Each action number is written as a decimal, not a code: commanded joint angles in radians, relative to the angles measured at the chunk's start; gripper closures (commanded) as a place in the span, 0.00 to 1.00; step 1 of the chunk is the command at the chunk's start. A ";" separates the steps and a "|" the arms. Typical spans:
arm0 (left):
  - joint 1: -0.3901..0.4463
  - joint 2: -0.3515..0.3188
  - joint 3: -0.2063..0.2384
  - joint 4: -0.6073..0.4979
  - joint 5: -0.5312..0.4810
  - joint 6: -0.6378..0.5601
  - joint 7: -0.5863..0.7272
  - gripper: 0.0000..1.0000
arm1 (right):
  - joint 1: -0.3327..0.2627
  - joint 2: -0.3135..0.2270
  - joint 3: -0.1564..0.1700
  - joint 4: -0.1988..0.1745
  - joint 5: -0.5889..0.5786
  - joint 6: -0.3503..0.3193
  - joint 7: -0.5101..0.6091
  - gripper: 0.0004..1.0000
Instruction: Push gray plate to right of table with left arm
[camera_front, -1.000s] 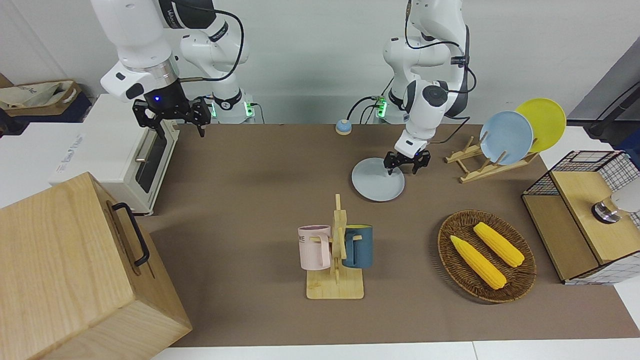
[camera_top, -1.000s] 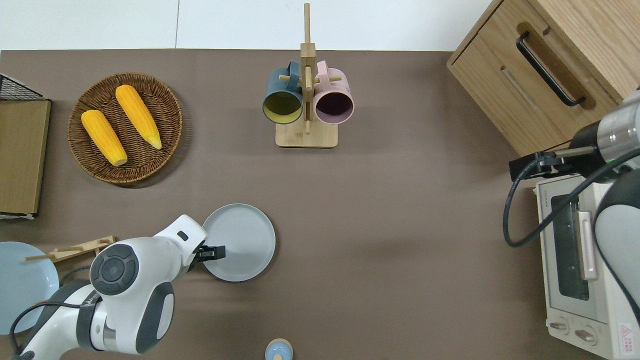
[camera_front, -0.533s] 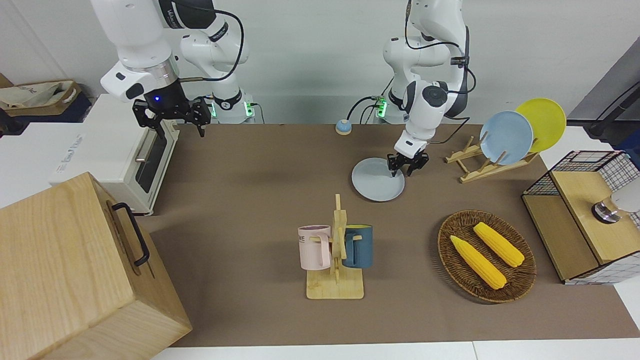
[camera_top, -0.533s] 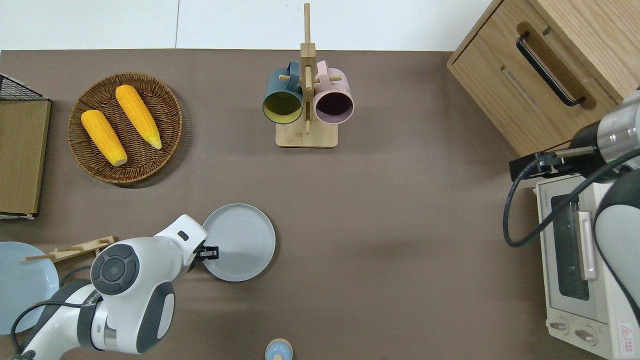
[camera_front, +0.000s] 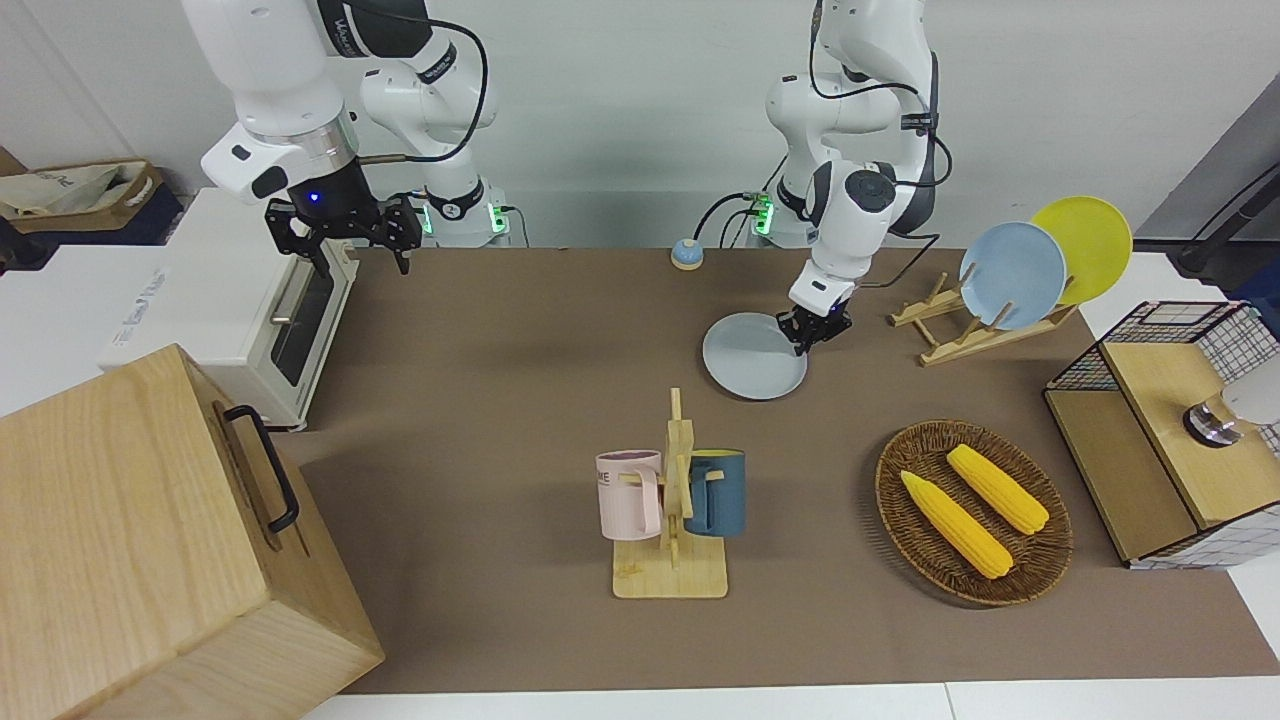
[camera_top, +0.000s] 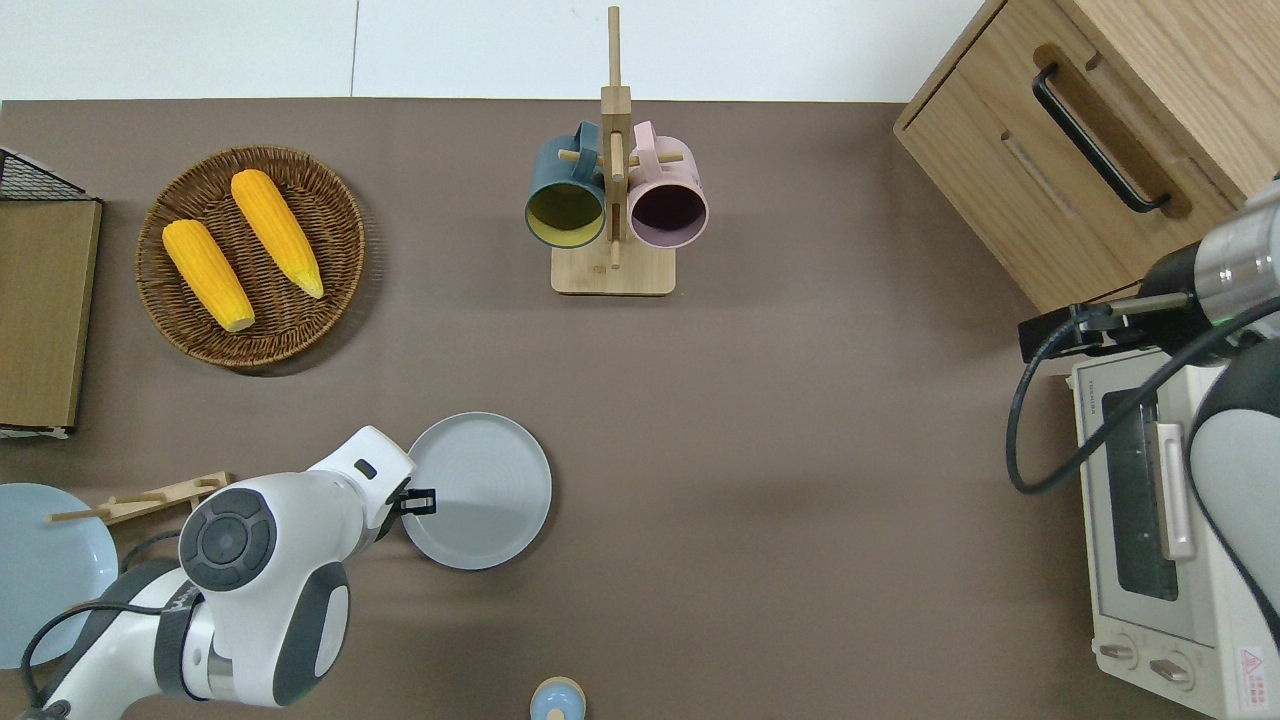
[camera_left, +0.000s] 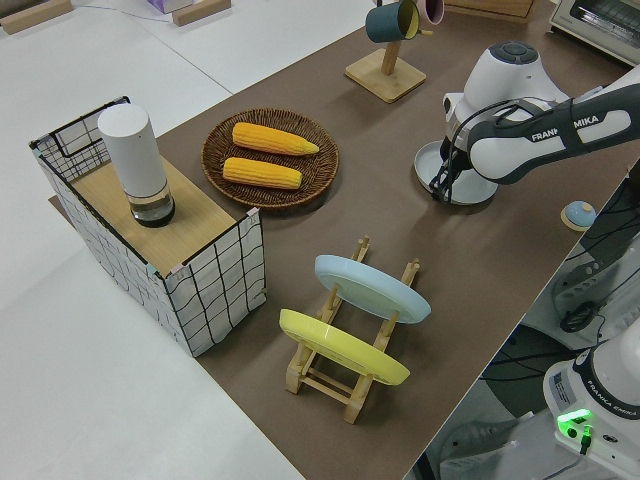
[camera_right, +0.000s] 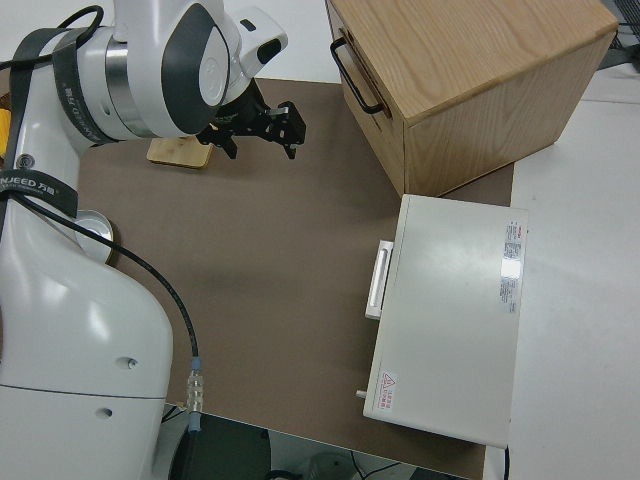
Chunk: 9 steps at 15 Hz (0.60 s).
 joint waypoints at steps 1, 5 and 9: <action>-0.004 0.016 0.004 -0.017 -0.004 0.021 0.001 1.00 | -0.001 -0.006 0.000 0.001 0.007 -0.011 0.003 0.02; -0.012 0.022 -0.001 -0.012 -0.005 0.021 -0.020 1.00 | -0.001 -0.006 0.000 0.001 0.007 -0.011 0.003 0.02; -0.072 0.033 -0.003 -0.003 -0.005 0.024 -0.100 1.00 | -0.001 -0.006 0.000 0.001 0.007 -0.011 0.003 0.02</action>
